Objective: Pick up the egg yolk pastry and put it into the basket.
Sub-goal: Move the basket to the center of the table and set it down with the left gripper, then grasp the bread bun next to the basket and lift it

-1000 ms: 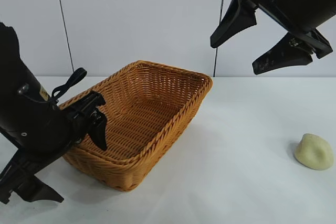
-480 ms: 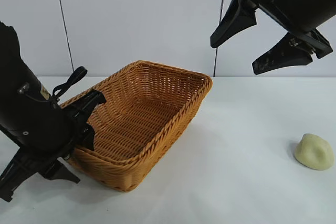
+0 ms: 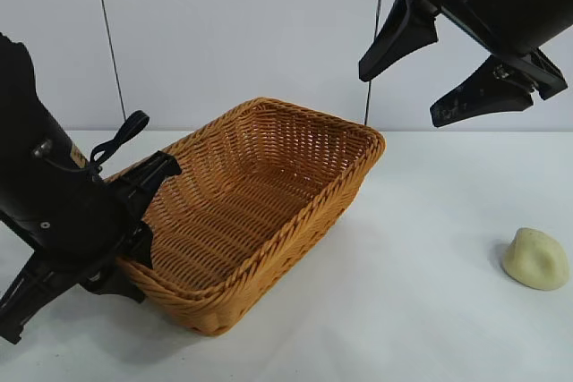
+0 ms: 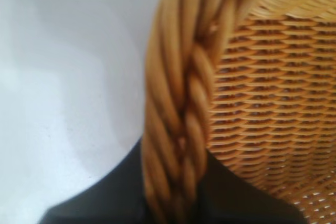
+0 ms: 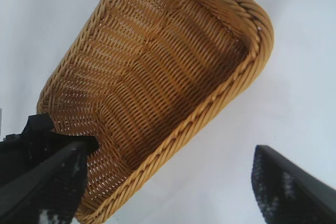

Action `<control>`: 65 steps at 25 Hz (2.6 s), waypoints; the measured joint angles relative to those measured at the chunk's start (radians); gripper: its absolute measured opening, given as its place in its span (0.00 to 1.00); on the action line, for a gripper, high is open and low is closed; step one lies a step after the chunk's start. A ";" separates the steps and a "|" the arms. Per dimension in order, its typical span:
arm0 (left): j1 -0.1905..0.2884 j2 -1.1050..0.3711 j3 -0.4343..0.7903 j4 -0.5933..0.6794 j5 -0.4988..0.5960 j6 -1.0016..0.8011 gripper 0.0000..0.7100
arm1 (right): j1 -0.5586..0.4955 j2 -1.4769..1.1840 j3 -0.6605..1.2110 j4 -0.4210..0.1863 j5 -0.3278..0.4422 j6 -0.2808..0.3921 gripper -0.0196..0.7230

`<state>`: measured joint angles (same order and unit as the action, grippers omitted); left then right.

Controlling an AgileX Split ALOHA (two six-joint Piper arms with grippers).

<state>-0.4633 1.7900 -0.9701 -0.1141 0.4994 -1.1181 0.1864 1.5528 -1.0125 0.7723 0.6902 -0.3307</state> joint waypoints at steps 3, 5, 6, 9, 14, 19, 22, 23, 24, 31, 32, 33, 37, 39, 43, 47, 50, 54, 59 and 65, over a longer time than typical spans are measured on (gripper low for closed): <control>0.076 0.000 -0.103 -0.074 0.110 0.270 0.12 | 0.000 0.000 0.000 -0.003 0.004 0.000 0.85; 0.115 0.000 -0.157 -0.151 0.162 0.436 0.12 | 0.000 0.000 0.000 -0.003 0.006 0.000 0.85; 0.131 0.001 -0.179 -0.185 0.183 0.506 0.12 | 0.000 0.000 0.000 -0.004 0.006 0.000 0.85; 0.176 0.020 -0.255 -0.244 0.261 0.694 0.12 | 0.000 0.000 0.000 -0.007 0.007 0.000 0.85; 0.185 0.087 -0.333 -0.252 0.364 0.818 0.12 | 0.000 0.000 0.000 -0.007 0.007 0.000 0.85; 0.185 0.179 -0.451 -0.258 0.451 0.940 0.12 | 0.000 0.000 0.000 -0.007 0.006 0.000 0.85; 0.185 0.217 -0.468 -0.259 0.471 0.957 0.12 | 0.000 0.000 0.000 -0.007 0.006 0.000 0.85; 0.185 0.228 -0.468 -0.260 0.472 0.958 0.12 | 0.000 0.000 0.000 -0.007 0.006 0.000 0.85; 0.185 0.240 -0.468 -0.260 0.473 0.959 0.12 | 0.000 0.000 0.000 -0.007 0.006 0.000 0.85; 0.185 0.318 -0.469 -0.263 0.444 0.961 0.12 | 0.000 0.000 0.000 -0.007 0.006 0.000 0.85; 0.185 0.329 -0.469 -0.266 0.441 0.962 0.12 | 0.000 0.000 0.000 -0.007 0.006 0.000 0.85; 0.185 0.340 -0.469 -0.272 0.438 0.967 0.12 | 0.000 0.000 0.000 -0.008 0.005 0.000 0.85; 0.185 0.357 -0.469 -0.282 0.430 0.980 0.12 | 0.000 0.000 0.000 -0.008 0.004 0.000 0.85; 0.185 0.357 -0.469 -0.282 0.429 0.982 0.12 | 0.000 0.000 0.000 -0.008 0.003 0.000 0.85; 0.185 0.362 -0.465 -0.282 0.426 0.984 0.23 | 0.000 0.000 0.000 -0.008 0.003 0.000 0.85; 0.185 0.368 -0.462 -0.282 0.423 0.984 0.61 | 0.000 0.000 0.000 -0.008 0.003 0.000 0.85; 0.185 0.368 -0.462 -0.282 0.433 0.984 0.82 | 0.000 0.000 0.000 -0.009 0.003 0.000 0.85; 0.185 0.354 -0.468 -0.282 0.463 0.984 0.89 | 0.000 0.000 0.000 -0.009 0.003 0.000 0.85; 0.185 0.258 -0.470 -0.244 0.478 0.984 0.91 | 0.000 0.000 0.000 -0.009 0.003 0.000 0.85; 0.185 0.105 -0.472 -0.054 0.502 0.928 0.91 | 0.000 0.000 0.000 -0.009 0.003 0.000 0.85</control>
<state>-0.2779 1.8947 -1.4425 -0.1684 1.0010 -0.1903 0.1864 1.5528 -1.0125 0.7630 0.6935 -0.3307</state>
